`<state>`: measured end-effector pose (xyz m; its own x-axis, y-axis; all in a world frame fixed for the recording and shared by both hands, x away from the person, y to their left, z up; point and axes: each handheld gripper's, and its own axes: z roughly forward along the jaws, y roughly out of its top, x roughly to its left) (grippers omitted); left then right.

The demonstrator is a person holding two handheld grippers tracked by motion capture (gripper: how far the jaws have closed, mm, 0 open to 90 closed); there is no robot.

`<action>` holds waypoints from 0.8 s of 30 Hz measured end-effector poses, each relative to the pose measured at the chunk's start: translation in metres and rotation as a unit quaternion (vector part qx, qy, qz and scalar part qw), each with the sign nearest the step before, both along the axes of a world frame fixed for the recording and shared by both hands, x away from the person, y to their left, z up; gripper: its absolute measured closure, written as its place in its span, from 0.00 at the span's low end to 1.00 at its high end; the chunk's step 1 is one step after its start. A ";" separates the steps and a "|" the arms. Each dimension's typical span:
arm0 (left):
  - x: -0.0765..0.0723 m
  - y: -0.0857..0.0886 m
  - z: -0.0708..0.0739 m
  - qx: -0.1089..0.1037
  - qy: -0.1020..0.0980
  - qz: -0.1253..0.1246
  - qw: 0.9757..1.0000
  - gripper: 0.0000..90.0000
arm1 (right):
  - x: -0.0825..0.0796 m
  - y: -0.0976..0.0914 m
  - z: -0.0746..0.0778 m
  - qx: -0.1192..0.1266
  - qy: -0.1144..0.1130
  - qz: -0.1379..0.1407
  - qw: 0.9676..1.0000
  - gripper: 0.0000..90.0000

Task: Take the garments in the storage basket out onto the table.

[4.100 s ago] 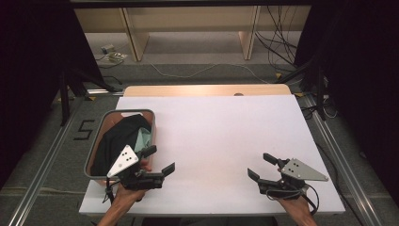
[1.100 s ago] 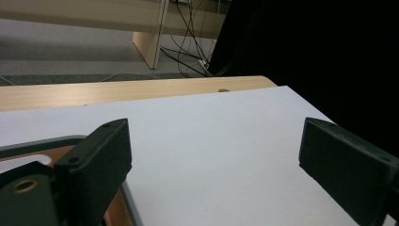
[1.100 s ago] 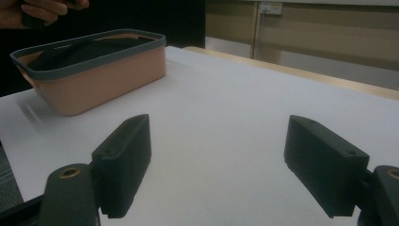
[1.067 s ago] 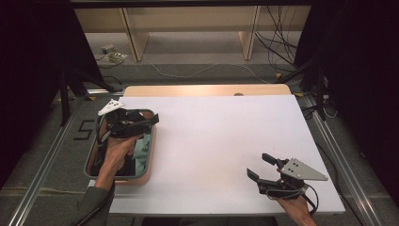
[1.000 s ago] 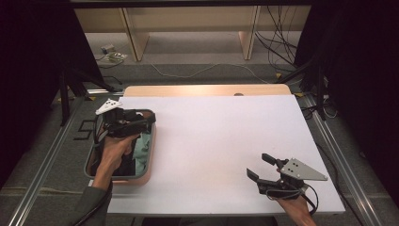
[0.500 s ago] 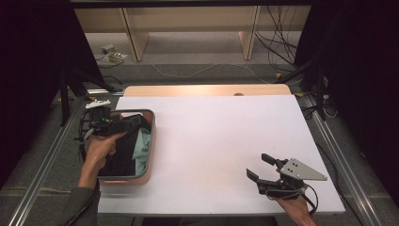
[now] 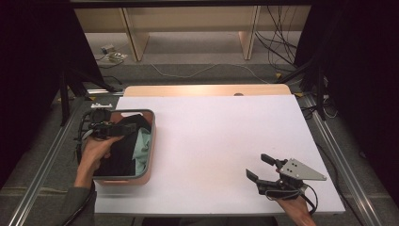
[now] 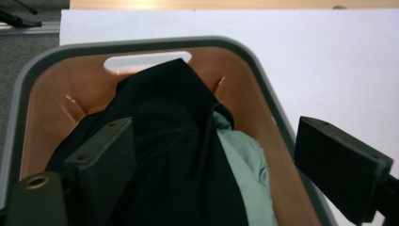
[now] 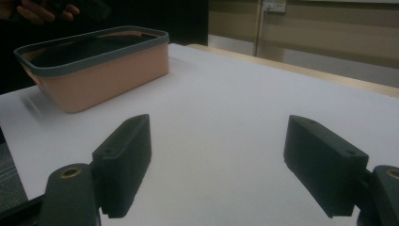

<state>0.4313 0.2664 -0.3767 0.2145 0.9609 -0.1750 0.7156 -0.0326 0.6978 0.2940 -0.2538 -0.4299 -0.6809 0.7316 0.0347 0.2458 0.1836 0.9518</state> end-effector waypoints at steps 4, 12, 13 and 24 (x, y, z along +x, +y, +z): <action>0.003 -0.002 -0.007 0.034 0.024 -0.004 0.999 0.12 | 0.000 0.000 0.000 0.001 -0.002 0.001 1.000 0.27; 0.006 -0.008 -0.017 0.065 0.066 -0.017 0.996 0.07 | 0.001 0.000 -0.001 0.000 0.000 0.002 1.000 0.27; 0.006 -0.009 -0.019 0.069 0.070 -0.017 0.995 0.06 | 0.000 0.000 -0.001 -0.002 0.001 0.002 1.000 0.28; 0.013 -0.010 -0.040 0.086 0.121 -0.028 0.988 0.01 | 0.001 0.001 -0.001 -0.001 0.000 0.003 1.000 0.28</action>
